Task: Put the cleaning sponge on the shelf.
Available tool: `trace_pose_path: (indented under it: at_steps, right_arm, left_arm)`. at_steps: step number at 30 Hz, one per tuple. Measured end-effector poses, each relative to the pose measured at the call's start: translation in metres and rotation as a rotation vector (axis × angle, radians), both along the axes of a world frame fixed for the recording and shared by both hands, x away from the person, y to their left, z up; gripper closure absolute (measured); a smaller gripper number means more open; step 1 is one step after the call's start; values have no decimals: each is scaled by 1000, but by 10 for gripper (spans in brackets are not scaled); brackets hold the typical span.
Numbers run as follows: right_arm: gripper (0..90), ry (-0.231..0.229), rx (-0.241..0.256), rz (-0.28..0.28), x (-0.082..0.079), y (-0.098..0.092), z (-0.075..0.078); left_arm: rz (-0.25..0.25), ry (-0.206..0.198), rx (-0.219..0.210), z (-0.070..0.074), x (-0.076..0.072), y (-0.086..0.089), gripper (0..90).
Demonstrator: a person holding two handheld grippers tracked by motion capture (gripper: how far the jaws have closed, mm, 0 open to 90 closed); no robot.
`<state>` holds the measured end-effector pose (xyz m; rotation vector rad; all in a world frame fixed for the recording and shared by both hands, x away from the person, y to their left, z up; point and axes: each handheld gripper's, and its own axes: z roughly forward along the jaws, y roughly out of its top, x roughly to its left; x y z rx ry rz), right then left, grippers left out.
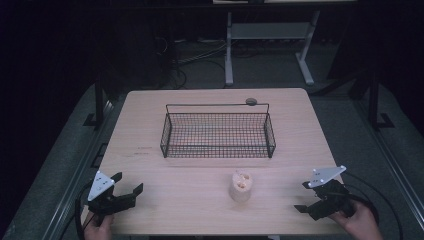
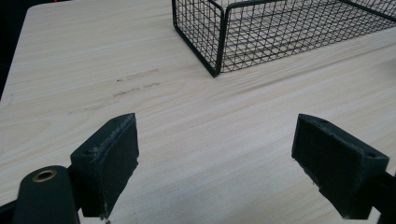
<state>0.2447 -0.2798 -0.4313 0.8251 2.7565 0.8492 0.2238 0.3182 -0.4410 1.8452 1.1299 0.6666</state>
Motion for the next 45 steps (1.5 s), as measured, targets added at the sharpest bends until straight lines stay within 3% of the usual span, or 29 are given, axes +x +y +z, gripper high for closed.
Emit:
trace_pose_path:
  at_steps: [31, 45]
  right_arm:
    - [181, 10, -24, 94, 4, 32, 0]
    - [182, 11, -24, 138, 8, 48, 8]
  left_arm:
    - [-1, -1, -7, -1, -1, 0, 139]
    - [-3, 0, -6, -1, -1, -1, 139]
